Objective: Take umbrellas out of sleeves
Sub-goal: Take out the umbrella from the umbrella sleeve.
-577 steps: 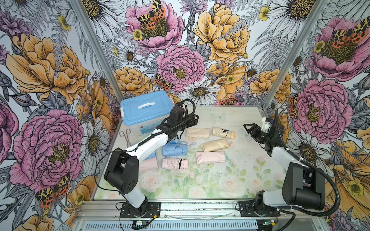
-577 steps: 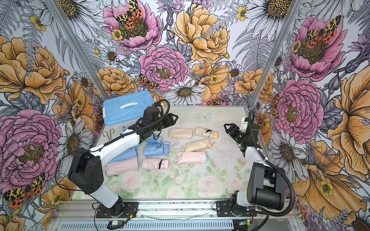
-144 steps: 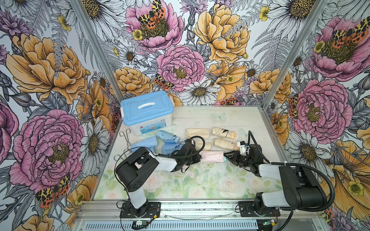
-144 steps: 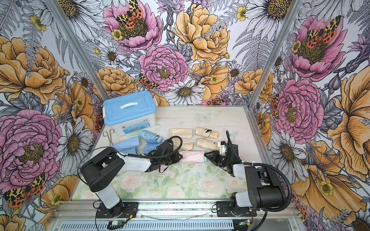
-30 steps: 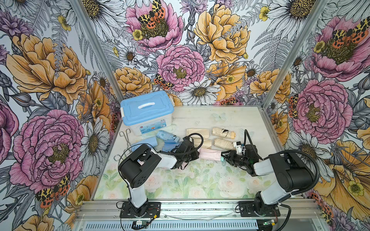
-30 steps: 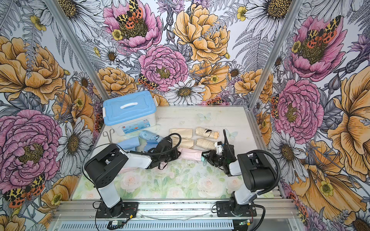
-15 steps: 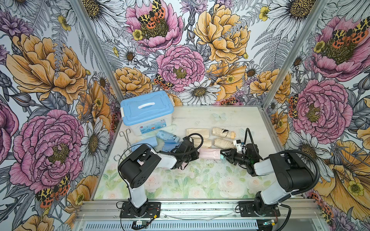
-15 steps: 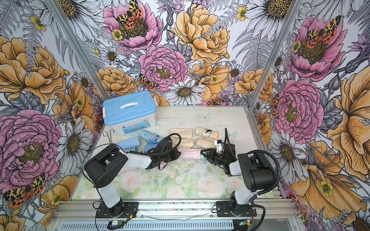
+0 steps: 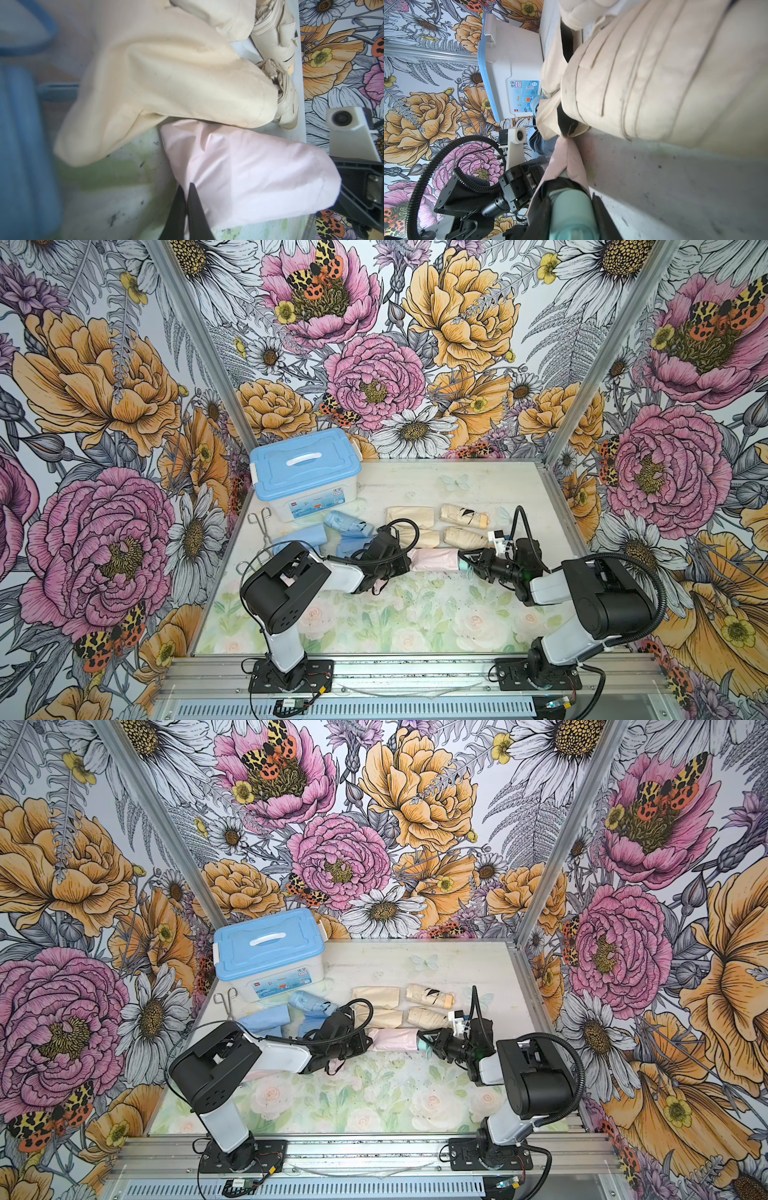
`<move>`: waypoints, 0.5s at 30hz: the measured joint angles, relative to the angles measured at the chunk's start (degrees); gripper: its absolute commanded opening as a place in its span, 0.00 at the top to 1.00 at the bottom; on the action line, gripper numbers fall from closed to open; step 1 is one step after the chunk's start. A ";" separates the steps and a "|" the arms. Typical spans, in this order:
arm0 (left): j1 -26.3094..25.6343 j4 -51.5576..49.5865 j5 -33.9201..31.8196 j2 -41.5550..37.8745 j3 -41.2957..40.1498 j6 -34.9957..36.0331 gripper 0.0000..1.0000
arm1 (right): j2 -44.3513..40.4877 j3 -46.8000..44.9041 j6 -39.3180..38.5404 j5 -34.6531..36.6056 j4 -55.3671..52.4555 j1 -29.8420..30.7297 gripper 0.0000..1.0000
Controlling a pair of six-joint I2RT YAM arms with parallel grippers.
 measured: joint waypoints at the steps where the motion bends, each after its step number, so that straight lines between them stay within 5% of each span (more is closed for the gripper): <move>1: 0.00 -0.02 0.00 -0.11 -0.09 -0.02 0.93 | -0.20 0.00 0.02 -0.04 -0.11 -0.09 1.00; 15: 0.72 -1.49 -0.02 -1.92 -1.36 0.02 0.93 | -5.09 0.00 -1.81 -0.94 -8.15 -2.23 1.00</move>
